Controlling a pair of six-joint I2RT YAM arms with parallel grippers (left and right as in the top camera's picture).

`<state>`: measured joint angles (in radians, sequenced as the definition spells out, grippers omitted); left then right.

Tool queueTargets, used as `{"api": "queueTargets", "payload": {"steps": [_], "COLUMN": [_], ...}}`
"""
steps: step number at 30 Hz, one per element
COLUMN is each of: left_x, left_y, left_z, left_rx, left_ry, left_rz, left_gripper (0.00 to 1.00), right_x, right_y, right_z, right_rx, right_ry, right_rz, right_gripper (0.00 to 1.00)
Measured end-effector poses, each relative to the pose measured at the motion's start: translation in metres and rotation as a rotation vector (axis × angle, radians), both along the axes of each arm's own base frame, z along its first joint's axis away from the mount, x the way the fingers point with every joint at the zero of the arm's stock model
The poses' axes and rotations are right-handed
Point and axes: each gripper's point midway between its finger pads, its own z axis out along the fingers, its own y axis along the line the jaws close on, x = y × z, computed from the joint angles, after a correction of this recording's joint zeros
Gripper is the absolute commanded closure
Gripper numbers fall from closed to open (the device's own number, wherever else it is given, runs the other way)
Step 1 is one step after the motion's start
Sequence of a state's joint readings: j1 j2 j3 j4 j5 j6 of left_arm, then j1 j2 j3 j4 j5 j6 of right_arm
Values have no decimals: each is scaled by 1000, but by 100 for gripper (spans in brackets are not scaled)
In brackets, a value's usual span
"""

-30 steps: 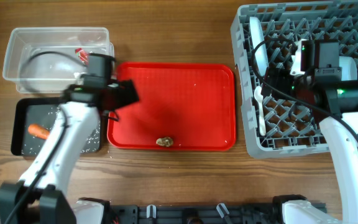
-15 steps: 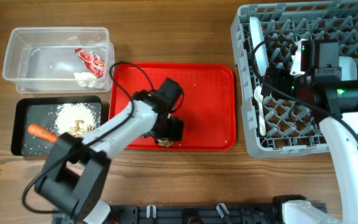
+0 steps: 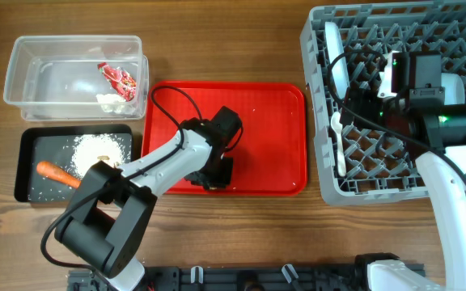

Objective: Sort waste into correct bins and load items into the dishwasher rack
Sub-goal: 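Close the left gripper on the small mushroom, then carry the mushroom left and release it onto the black tray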

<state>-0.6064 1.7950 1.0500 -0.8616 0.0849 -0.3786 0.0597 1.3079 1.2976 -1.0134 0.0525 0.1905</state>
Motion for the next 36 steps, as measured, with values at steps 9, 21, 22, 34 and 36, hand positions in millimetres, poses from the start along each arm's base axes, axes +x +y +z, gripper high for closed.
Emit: {"api": "queueTargets", "payload": {"steps": [9,21,22,34,36], "left_x": [45,91,93,99,100], "left_y": [39,182,198,319,329], "left_z": [41,125,127,113,103], "left_rx": [-7,22,30,113,124], "left_ry": [-99,-399,-413,-476,-462], "left_rz": [163,604,651,992,1014], "left_gripper": [62,60,60,57,57], "right_x": [0,0,0,-1,-1], "right_y": [0,0,0,0,0], "right_z": [0,0,0,0,0], "right_rx": [0,0,0,0,0], "right_ry": [1,1,1,3,3], "right_rz": [0,0,0,0,0], "right_gripper": [3,3,3,3,3]}}
